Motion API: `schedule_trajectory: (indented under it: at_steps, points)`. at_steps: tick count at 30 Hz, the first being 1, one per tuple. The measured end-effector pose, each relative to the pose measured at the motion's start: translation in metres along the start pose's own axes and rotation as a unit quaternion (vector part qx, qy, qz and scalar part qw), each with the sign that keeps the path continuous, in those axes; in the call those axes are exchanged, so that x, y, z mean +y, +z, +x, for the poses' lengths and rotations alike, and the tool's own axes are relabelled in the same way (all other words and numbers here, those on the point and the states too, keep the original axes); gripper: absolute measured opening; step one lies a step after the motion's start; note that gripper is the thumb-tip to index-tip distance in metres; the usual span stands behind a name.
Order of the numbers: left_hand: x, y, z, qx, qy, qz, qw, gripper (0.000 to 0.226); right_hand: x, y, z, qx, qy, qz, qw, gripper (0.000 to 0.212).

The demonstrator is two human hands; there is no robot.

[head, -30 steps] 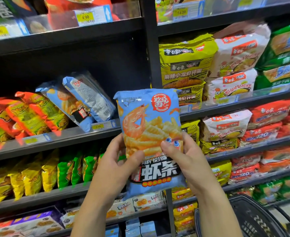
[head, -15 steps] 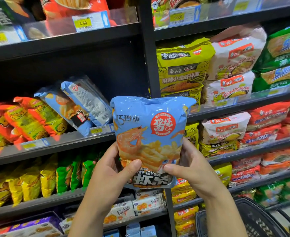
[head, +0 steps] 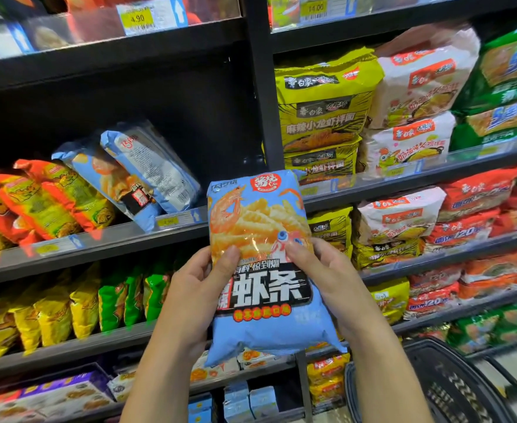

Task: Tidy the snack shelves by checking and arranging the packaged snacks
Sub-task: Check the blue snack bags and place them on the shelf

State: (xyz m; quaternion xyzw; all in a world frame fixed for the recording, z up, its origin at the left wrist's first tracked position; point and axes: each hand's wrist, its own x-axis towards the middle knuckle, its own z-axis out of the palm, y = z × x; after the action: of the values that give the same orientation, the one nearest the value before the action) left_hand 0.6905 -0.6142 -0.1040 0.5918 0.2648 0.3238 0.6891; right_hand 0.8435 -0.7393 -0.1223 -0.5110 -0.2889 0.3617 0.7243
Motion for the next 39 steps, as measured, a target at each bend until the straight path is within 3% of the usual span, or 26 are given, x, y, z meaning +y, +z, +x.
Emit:
schedule_trajectory:
  at_steps: [7, 11, 15, 17, 20, 22, 26, 29, 32, 36, 39]
  points:
    - [-0.008, -0.001, 0.002, -0.032, -0.005, -0.016, 0.999, 0.040, 0.004, 0.007, 0.001, 0.040, -0.066, -0.077, 0.994, 0.077]
    - [-0.008, -0.006, 0.003, -0.029, 0.010, -0.019, 0.999, 0.042, 0.006, 0.007, 0.001, 0.015, -0.085, -0.062, 0.994, 0.069]
    - [-0.010, -0.014, 0.005, -0.040, 0.019, -0.044, 0.998, 0.089, 0.007, 0.004, 0.003, -0.035, -0.081, 0.007, 0.996, 0.042]
    - [-0.008, -0.014, 0.003, -0.064, 0.006, -0.072, 0.995, 0.097, 0.011, 0.005, 0.006, -0.049, -0.066, 0.032, 0.996, 0.035]
    - [-0.005, -0.010, 0.001, -0.053, 0.006, -0.086, 0.995, 0.066, 0.017, 0.010, 0.013, -0.029, -0.047, 0.025, 0.998, 0.048]
    - [-0.005, -0.009, 0.002, -0.018, 0.031, -0.066, 0.997, 0.051, 0.019, 0.013, 0.017, 0.016, -0.062, -0.047, 0.997, 0.054]
    - [-0.005, -0.013, 0.009, 0.087, 0.133, 0.064, 0.985, 0.064, 0.014, 0.018, 0.016, 0.127, -0.118, -0.191, 0.966, 0.044]
    - [-0.001, -0.009, 0.009, 0.134, 0.174, 0.162, 0.962, 0.079, 0.012, 0.026, 0.014, 0.048, -0.123, -0.176, 0.975, 0.049]
    - [0.002, 0.000, 0.006, 0.097, 0.192, 0.205, 0.955, 0.080, 0.007, 0.042, 0.015, -0.011, -0.134, -0.162, 0.978, 0.051]
    - [0.007, -0.003, 0.007, 0.057, 0.209, 0.227, 0.950, 0.069, -0.004, 0.052, 0.021, -0.008, -0.147, -0.150, 0.978, 0.045]
    - [0.013, -0.012, 0.012, 0.050, 0.248, 0.240, 0.937, 0.059, -0.010, 0.063, 0.032, 0.016, -0.151, -0.159, 0.976, 0.058]
